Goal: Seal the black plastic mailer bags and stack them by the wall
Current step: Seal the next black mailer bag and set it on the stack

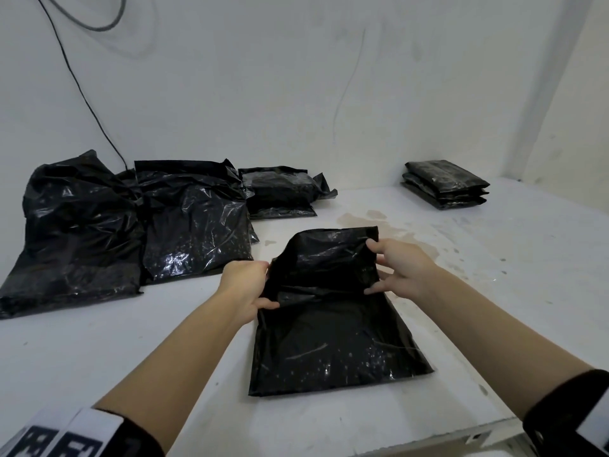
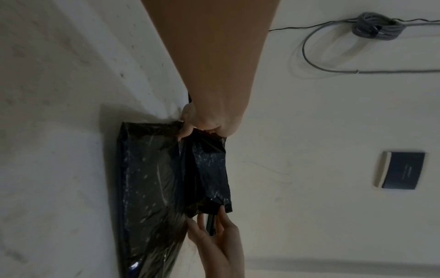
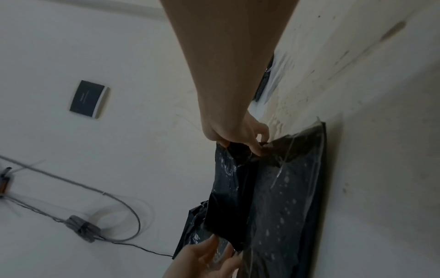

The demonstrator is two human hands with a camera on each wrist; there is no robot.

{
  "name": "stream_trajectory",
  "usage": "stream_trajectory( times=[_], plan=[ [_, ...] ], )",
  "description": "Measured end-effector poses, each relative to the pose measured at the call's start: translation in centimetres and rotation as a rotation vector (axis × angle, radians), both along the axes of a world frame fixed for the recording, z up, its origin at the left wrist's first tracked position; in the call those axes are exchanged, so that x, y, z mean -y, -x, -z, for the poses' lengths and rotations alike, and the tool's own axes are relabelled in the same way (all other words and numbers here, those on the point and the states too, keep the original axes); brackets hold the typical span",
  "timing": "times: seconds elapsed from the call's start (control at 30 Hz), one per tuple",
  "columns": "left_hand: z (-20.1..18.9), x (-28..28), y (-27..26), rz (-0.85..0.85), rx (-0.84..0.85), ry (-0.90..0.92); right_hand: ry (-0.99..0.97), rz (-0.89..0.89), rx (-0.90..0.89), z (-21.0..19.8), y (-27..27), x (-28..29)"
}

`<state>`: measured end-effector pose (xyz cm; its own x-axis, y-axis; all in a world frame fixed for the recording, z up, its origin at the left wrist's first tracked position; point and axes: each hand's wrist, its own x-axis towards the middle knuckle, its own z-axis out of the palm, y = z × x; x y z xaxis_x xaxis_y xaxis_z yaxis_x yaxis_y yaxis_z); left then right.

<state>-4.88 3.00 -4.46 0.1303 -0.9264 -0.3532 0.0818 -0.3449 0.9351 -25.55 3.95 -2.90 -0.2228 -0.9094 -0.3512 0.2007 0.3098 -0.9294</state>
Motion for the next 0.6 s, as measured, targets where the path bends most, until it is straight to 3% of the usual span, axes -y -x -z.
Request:
stream_trajectory(
  times=[0.13, 0.43, 0.6],
  plan=[
    [-0.2, -0.5, 0.5, 0.054, 0.015, 0.018, 0.015, 0.016, -0.078, -0.2, -0.4, 0.0],
    [0.7, -0.3, 0.2, -0.003, 0.097, 0.015, -0.002, 0.000, -0.161, -0.5, -0.4, -1.0],
    [0.4, 0.3, -0.2, 0.044, 0.022, -0.042, 0.022, -0.012, -0.158, 0.5, 0.4, -1.3]
  ],
)
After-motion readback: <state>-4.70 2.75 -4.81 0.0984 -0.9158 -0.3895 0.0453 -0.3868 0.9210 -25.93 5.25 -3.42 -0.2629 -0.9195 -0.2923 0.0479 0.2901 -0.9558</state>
